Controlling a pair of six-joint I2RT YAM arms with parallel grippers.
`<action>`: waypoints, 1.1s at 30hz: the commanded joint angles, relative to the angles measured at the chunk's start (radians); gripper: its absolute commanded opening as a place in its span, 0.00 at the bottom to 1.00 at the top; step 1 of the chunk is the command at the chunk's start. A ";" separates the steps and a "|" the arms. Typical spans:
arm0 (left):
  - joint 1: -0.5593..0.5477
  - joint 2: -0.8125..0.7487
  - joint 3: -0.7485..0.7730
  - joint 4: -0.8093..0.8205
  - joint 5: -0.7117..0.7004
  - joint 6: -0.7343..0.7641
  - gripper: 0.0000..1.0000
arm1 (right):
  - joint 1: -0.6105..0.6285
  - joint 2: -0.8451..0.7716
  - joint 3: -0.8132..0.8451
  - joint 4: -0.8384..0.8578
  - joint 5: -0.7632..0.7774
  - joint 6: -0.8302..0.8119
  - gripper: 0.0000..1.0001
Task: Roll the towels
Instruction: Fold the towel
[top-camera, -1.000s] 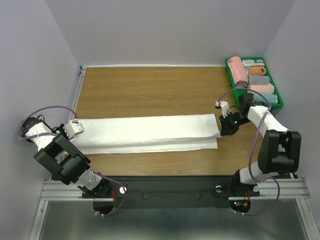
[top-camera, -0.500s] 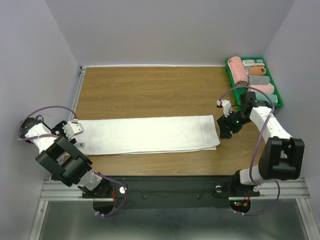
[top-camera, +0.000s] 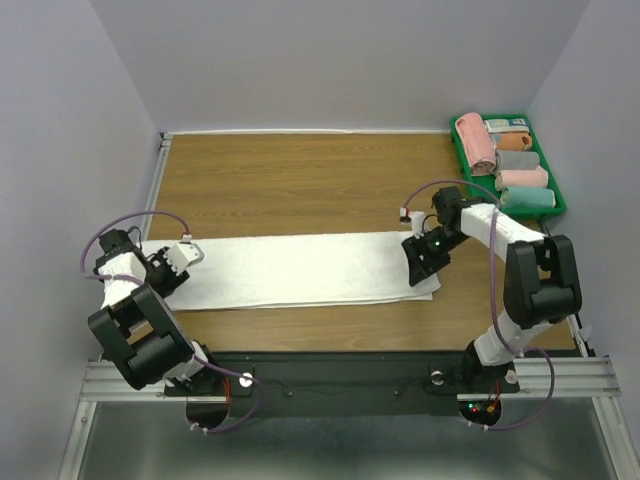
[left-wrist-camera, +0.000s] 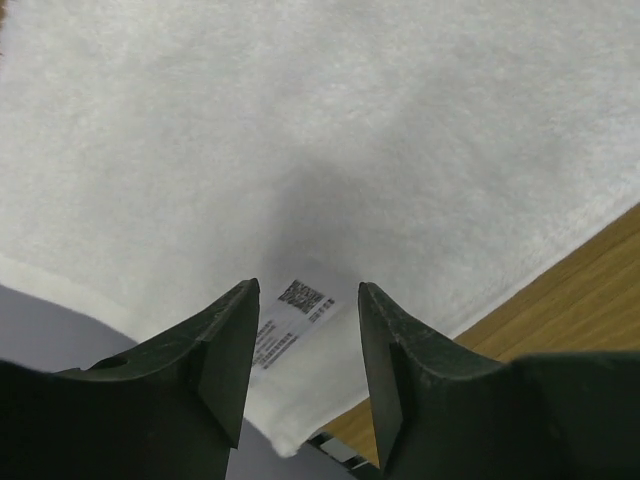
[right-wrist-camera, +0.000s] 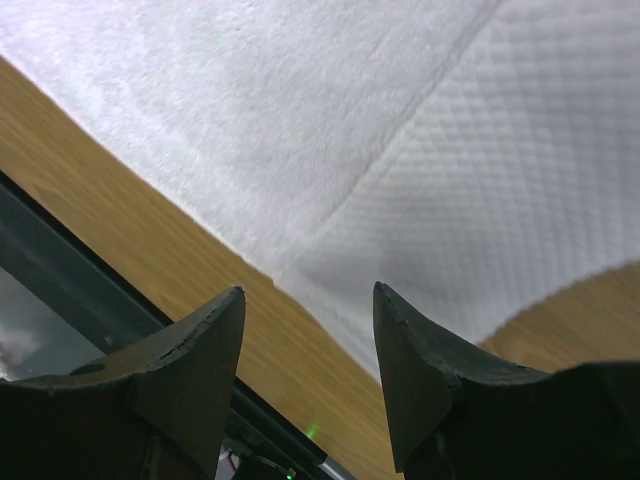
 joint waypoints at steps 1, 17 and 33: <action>-0.081 -0.008 -0.038 0.111 -0.071 -0.188 0.54 | 0.035 0.131 0.026 0.108 0.067 0.097 0.58; -0.358 0.034 -0.030 0.171 -0.050 -0.539 0.50 | -0.059 0.355 0.484 0.153 0.277 0.105 0.53; -0.375 -0.056 0.111 0.053 0.032 -0.630 0.52 | -0.223 0.051 0.076 0.228 0.093 0.363 0.31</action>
